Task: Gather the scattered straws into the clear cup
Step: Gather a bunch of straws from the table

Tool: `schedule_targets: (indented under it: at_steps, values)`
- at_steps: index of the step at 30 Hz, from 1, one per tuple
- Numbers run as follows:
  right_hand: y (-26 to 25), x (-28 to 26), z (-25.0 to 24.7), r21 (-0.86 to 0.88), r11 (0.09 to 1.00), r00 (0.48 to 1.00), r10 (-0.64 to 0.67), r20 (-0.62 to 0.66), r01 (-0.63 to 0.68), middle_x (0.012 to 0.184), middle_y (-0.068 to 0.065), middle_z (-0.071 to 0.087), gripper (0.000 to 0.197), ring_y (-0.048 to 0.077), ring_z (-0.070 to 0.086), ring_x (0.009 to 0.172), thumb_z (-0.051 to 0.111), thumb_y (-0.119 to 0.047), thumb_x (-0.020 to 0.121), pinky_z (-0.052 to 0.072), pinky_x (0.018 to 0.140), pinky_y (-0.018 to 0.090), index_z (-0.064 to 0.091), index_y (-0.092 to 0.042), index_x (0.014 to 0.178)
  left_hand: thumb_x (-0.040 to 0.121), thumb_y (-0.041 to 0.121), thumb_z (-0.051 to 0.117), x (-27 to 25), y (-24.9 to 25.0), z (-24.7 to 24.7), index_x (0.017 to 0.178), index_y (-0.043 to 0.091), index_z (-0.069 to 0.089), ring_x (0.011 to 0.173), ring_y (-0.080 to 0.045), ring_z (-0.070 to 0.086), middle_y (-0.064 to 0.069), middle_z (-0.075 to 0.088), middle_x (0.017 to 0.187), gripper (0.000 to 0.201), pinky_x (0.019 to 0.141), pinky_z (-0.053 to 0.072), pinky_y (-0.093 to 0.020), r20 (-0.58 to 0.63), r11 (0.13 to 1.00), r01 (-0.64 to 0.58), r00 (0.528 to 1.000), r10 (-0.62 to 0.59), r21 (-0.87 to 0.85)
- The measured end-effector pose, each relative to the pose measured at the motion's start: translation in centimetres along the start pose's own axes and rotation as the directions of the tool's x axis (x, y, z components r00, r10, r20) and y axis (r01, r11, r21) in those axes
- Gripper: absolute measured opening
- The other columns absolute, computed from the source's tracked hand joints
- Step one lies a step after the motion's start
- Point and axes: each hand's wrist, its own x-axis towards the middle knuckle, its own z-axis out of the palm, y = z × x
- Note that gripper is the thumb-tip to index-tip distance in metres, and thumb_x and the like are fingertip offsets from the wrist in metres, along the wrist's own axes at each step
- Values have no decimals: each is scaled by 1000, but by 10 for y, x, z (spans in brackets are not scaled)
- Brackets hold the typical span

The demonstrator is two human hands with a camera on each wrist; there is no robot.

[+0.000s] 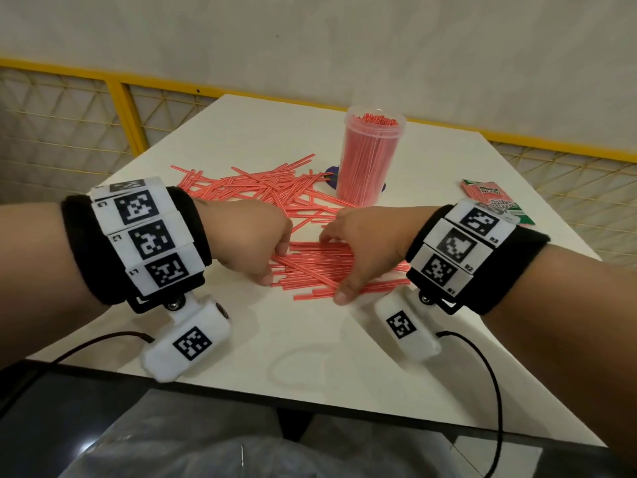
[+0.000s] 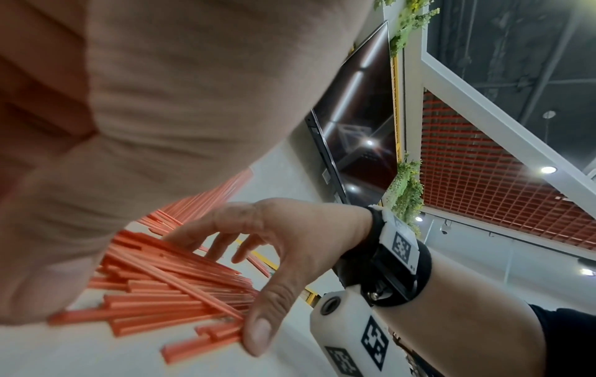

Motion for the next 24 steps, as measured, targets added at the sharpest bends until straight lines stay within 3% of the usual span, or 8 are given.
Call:
schedule_targets:
  at_steps: [3, 9, 13, 16, 18, 21, 24]
  values:
    - [7, -4, 3, 25, 1000, 999, 6, -38, -5, 120, -6, 55, 86, 15, 52, 105, 77, -61, 66, 46, 96, 37, 46, -25, 137, 80, 25, 77, 2, -1, 1, 106, 24, 60, 88, -12, 60, 8, 67, 97, 31, 75, 48, -25, -15, 997, -45, 999, 44, -68]
    - [15, -8, 12, 53, 999, 995, 20, -103, -15, 101, -10, 50, 69, 12, 48, 91, 75, -56, 73, 39, 78, 28, 51, -27, 132, 89, 16, 62, 7, 1, -3, 97, 26, 66, 76, -4, 56, 16, 64, 84, 13, 62, 41, -17, -94, 987, -122, 989, 113, -105]
    - [14, -6, 13, 38, 999, 993, 8, -117, -4, 96, -11, 50, 67, 11, 48, 88, 75, -55, 73, 37, 75, 27, 52, -27, 130, 89, 17, 62, 12, 10, -1, 92, 27, 66, 68, 2, 52, 20, 60, 76, 11, 54, 34, -10, -154, 984, -155, 978, 140, -90]
    - [16, -7, 12, 69, 998, 994, 16, -104, -9, 104, -12, 53, 76, 11, 50, 91, 77, -57, 69, 39, 76, 27, 49, -29, 134, 89, 17, 64, 14, 12, -2, 93, 30, 62, 69, 6, 51, 18, 63, 81, 13, 53, 33, -9, -208, 969, -179, 968, 143, -170]
    - [23, -11, 10, 118, 992, 993, 48, -105, -36, 109, -14, 49, 88, 10, 49, 95, 82, -57, 61, 38, 79, 26, 44, -33, 137, 85, 25, 71, 12, 9, -4, 100, 32, 54, 74, 3, 50, 14, 61, 92, 24, 58, 36, -17, -197, 976, -152, 973, 119, -157]
    - [38, -21, 10, 97, 986, 987, 145, -76, -137, 108, -13, 41, 103, 13, 45, 97, 89, -53, 49, 36, 82, 28, 39, -36, 138, 72, 38, 82, 4, 1, -6, 119, 34, 44, 85, -10, 54, 7, 56, 103, 61, 66, 44, -26, -58, 996, -67, 996, 63, -64]
    - [51, -30, 16, 81, 966, 969, 245, -3, -244, 108, -8, 47, 102, 18, 52, 96, 92, -48, 47, 42, 78, 31, 38, -36, 133, 70, 41, 83, 1, -2, -1, 131, 34, 38, 92, -16, 57, 4, 56, 107, 76, 74, 48, -31, 16, 999, -26, 1000, 26, -23]
